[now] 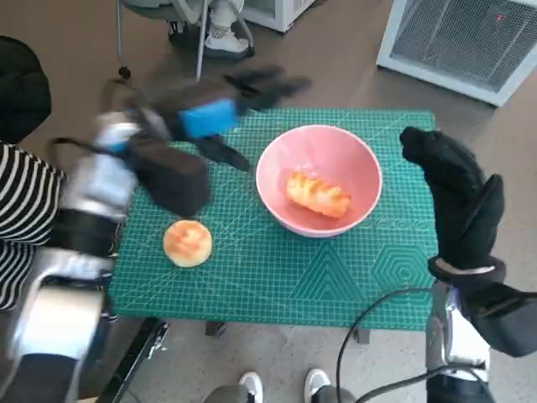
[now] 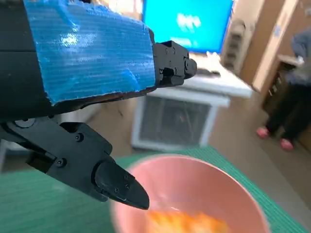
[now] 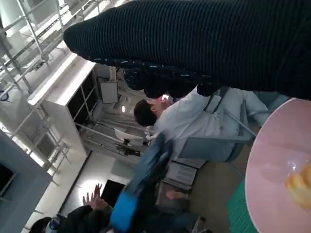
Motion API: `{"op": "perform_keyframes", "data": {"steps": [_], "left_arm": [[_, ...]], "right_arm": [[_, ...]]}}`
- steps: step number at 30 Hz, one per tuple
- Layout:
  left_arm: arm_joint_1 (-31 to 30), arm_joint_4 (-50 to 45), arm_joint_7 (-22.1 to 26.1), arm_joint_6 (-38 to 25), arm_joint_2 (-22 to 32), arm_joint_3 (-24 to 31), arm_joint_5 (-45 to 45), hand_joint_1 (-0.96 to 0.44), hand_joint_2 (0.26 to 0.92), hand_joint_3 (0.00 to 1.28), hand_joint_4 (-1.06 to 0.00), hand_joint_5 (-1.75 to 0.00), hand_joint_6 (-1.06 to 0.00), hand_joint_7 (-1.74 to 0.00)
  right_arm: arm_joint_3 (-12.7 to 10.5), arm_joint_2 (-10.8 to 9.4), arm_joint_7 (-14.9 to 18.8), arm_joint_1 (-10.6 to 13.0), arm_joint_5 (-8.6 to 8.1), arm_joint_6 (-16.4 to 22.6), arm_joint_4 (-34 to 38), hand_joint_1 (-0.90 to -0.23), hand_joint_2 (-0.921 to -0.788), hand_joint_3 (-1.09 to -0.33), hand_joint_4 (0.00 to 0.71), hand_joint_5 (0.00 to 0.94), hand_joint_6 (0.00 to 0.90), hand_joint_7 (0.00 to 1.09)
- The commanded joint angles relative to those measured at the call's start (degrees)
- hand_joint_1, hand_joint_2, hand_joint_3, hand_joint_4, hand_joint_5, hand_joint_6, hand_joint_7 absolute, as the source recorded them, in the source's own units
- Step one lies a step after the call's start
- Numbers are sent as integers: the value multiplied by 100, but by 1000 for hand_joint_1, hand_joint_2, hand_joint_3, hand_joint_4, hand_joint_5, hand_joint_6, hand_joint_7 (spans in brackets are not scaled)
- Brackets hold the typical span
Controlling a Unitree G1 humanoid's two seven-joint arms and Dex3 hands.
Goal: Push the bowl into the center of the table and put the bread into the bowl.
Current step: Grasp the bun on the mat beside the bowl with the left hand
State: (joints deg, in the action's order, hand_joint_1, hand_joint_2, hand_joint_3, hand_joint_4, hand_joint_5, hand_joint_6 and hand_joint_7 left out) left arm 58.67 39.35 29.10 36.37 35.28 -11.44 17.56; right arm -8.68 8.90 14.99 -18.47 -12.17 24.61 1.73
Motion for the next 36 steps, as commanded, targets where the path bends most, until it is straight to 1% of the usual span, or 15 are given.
{"op": "perform_keyframes", "data": {"steps": [1, 5, 8, 11, 16, 19, 23, 27, 30, 36], "left_arm": [[-558, -666, 199, 7, 509, 275, -202, -425, 799, 14, -12, 0, -71, -41], [-958, -1021, 185, 85, 835, 444, -203, -497, 822, 23, -3, 1, -63, -40], [-1326, -1321, 214, 75, 1086, 601, -272, -520, 821, 22, 0, 1, -67, -45], [-1567, -1445, 356, 101, 1231, 707, -465, -502, 794, 9, -18, -8, -102, -67], [-1914, -1599, 742, -42, 1408, 792, -798, -465, 749, 1, -63, -25, -148, -99], [-2001, -1573, 932, -141, 1443, 792, -901, -444, 731, 0, -91, -30, -160, -106], [-2057, -1451, 1150, -401, 1396, 743, -964, -434, 722, 0, -108, -29, -166, -107], [-2109, -1412, 1220, -588, 1303, 705, -936, -424, 720, 0, -117, -23, -170, -101], [-2178, -1391, 1172, -729, 1214, 620, -779, -412, 719, 0, -121, -18, -170, -94], [-2208, -1216, 865, -818, 1017, 370, -281, -377, 718, 0, -112, -4, -155, -66]], "right_arm": [[30, 12, -64, 172, 78, -103, -97, -776, -921, -774, 190, 1, 55, 529], [34, 5, -64, 172, 98, -105, -111, -781, -921, -774, 190, 1, 55, 529], [43, -2, -51, 168, 98, -82, -93, -785, -921, -775, 191, 1, 55, 529], [44, -1, -29, 156, 79, -64, -64, -788, -921, -775, 191, 1, 56, 529], [42, 4, 23, 110, 28, -25, 24, -789, -921, -775, 192, 1, 56, 529], [42, 8, 60, 81, -8, 2, 89, -789, -921, -775, 192, 1, 57, 529], [52, -5, 116, 40, -43, 54, 199, -790, -921, -774, 192, 1, 58, 529], [54, -11, 166, 18, -72, 88, 265, -790, -921, -773, 193, 1, 61, 529], [67, -12, 196, 16, -88, 91, 279, -790, -921, -773, 193, 1, 62, 529], [72, 18, 246, 37, -142, 59, 254, -789, -921, -773, 189, 0, 63, 528]]}}
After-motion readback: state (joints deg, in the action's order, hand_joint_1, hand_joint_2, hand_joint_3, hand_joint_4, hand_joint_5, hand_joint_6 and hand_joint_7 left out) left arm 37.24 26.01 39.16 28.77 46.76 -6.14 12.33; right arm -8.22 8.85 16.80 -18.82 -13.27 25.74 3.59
